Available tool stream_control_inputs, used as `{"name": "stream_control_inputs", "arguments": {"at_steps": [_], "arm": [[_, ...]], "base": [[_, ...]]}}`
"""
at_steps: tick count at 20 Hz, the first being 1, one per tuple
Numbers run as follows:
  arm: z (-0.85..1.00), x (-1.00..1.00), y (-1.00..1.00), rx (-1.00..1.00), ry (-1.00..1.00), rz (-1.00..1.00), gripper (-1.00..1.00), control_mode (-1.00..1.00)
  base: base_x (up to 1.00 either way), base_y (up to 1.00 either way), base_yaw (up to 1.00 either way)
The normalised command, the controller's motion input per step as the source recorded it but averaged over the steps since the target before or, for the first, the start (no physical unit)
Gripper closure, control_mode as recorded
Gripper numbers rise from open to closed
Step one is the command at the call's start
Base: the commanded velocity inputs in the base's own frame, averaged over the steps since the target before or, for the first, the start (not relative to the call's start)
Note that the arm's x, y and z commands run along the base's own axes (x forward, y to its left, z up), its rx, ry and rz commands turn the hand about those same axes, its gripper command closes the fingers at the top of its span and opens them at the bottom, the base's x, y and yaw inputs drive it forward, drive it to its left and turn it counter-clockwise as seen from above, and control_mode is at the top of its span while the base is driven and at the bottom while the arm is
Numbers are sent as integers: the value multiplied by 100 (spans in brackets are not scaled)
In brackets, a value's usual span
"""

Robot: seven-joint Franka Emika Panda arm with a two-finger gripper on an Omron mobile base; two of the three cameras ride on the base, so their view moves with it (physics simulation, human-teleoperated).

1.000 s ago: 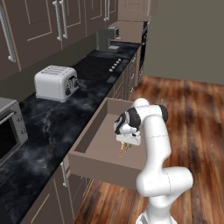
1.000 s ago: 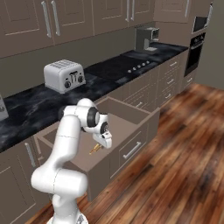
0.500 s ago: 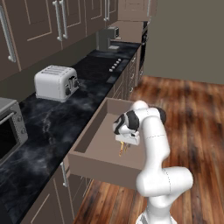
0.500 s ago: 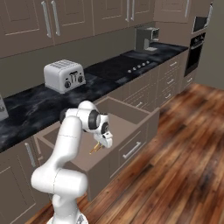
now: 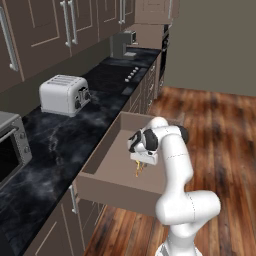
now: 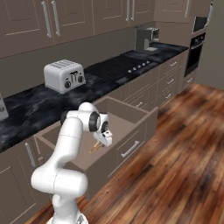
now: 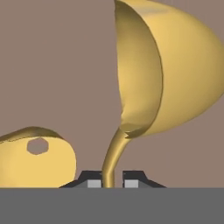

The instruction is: Organize the utensils by type. Pick up the wooden spoons from the counter and place them in the open cabinet. Then pick up the metallic utensils from the counter and place them in the open drawer.

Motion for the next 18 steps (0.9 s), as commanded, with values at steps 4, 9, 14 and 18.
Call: {"name": "stream_control_inputs", "arguments": {"at_steps": [4, 9, 14, 18], "arm": [[-1, 2, 4, 0, 0, 0, -100, -100], [17, 0, 3, 0, 0, 0, -100, -100], [42, 0, 2, 0, 0, -1, -100, -100], [79, 0, 0, 0, 0, -1, -100, -100]], "base": [[0, 0, 0], [0, 0, 0], [0, 0, 0], [0, 0, 0]]}}
